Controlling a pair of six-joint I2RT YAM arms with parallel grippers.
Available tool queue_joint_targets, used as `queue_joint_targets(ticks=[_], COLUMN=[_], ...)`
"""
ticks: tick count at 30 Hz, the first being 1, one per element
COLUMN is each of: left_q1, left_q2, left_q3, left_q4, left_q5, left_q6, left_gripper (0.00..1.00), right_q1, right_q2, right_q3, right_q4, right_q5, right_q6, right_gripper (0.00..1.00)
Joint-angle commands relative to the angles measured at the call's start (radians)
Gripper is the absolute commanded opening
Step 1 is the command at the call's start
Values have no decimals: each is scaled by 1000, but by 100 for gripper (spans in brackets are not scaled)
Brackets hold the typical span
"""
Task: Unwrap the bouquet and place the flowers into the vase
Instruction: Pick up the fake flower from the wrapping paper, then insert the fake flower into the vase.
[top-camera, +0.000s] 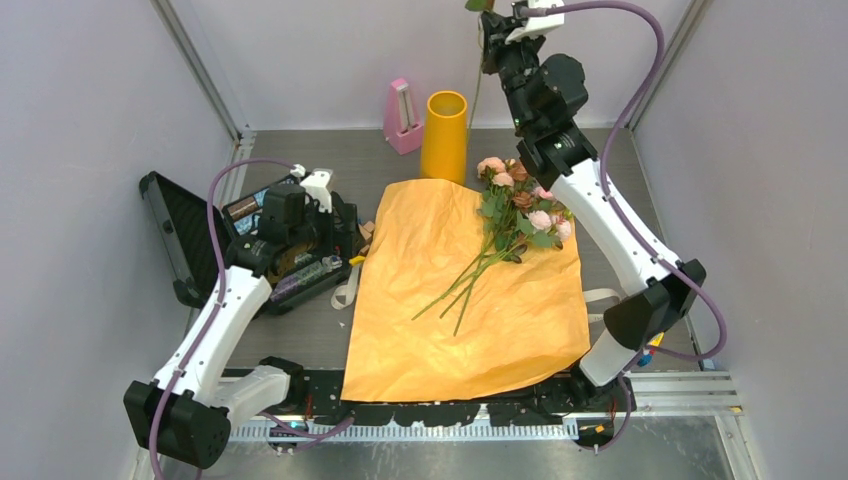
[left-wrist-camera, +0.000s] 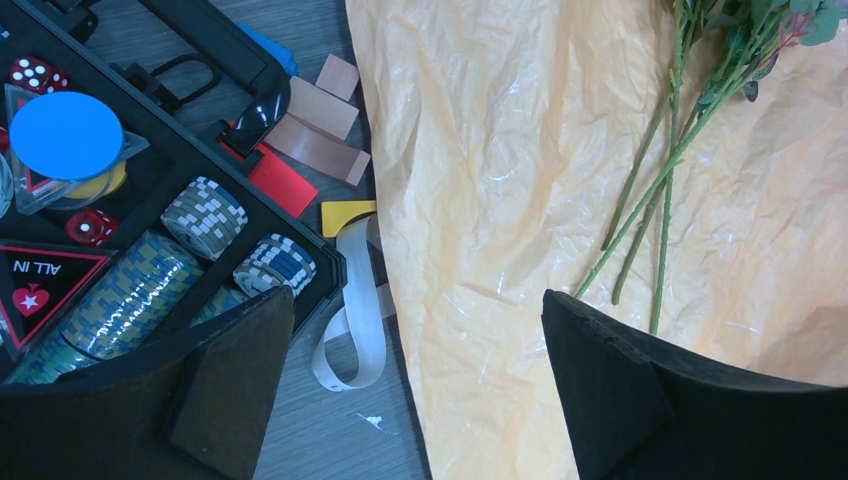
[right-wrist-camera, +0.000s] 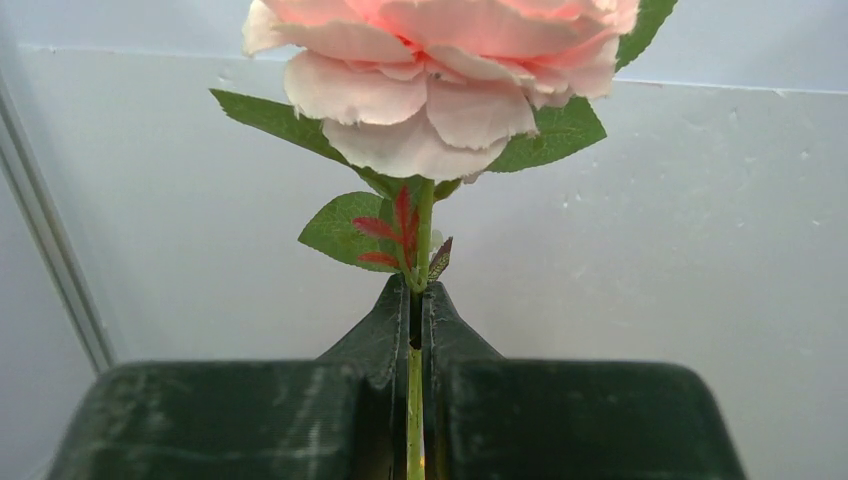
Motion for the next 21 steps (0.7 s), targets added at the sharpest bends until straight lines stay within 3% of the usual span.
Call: queue_joint_targets(ticks=[1, 14, 21], left_q1=[-2, -2, -3], left_q2=[-4, 15, 19], left_q3=[3, 9, 7], left_q4=[39, 34, 34], left_q5=[11, 1, 9], left_q6=[12, 0, -2], left_gripper=[97, 97, 97], right_q1=[0, 2, 5], right_q2=[56, 178, 248], right_q3=[115, 331, 302], right_q4=[199, 156, 201], right_q5=[34, 48, 56], right_q6=[-52, -23, -42], right_gripper=[0, 0, 0])
